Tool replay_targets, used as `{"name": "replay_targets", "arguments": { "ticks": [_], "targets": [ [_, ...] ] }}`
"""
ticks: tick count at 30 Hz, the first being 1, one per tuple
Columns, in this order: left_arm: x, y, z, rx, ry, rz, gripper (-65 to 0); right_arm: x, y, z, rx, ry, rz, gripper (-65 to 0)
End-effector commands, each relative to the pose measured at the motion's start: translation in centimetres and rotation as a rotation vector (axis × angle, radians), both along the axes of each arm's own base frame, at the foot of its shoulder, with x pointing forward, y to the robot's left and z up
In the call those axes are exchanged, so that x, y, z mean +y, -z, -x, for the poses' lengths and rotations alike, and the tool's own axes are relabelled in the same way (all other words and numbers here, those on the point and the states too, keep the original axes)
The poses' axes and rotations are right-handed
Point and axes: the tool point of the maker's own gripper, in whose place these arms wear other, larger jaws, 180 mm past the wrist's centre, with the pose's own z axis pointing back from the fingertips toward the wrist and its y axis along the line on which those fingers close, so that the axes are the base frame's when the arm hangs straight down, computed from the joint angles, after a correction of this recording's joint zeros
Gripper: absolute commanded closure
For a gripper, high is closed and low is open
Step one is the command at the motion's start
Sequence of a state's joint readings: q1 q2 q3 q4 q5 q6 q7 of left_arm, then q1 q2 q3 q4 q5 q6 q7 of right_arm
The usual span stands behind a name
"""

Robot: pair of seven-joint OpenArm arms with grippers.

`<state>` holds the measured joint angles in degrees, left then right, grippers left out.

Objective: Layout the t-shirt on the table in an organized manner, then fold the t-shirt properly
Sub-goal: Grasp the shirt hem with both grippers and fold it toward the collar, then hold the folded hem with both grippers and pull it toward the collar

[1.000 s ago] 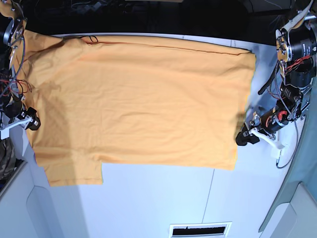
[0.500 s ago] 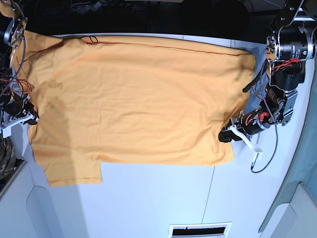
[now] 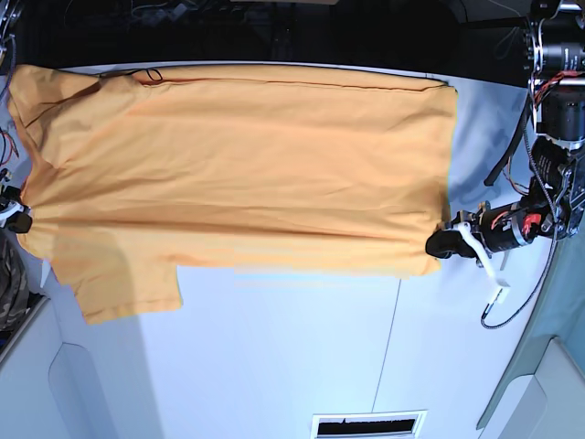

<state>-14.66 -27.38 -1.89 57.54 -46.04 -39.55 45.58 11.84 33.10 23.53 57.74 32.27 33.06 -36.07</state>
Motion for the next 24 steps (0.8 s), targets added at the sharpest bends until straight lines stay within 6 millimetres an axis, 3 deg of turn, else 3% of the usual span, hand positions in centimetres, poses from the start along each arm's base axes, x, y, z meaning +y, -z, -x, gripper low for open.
{"name": "replay_targets", "arguments": {
  "ticks": [1,8,11,13,18,24],
  "targets": [
    [0.9,-1.6,-0.8,-0.05,-0.004,-0.006,0.0,-1.6,-2.0,-0.4,-0.047,0.006,0.038,0.0],
    [1.3,1.4,2.9,0.017,-0.016,-0.007,0.0,-0.6,1.5,3.0,0.017,0.016,0.014,0.0],
    [1.2,1.7,3.1,0.006,-0.027,-0.001,0.0,-0.2,1.8,2.9,0.0,0.03,0.002,-25.7],
    [1.2,1.9,3.2,0.011,-0.021,-0.012,0.0,-0.4,1.0,2.0,-0.059,0.044,0.006,-34.8],
    [1.6,2.6,3.8,0.031,-0.003,-0.059,0.0,-1.5,-1.6,-1.0,-0.172,0.107,0.037,-35.2],
    [1.5,2.7,3.9,0.033,-0.001,-0.061,0.0,-1.1,-2.3,-4.9,-0.209,0.166,0.117,-35.1]
  ]
}}
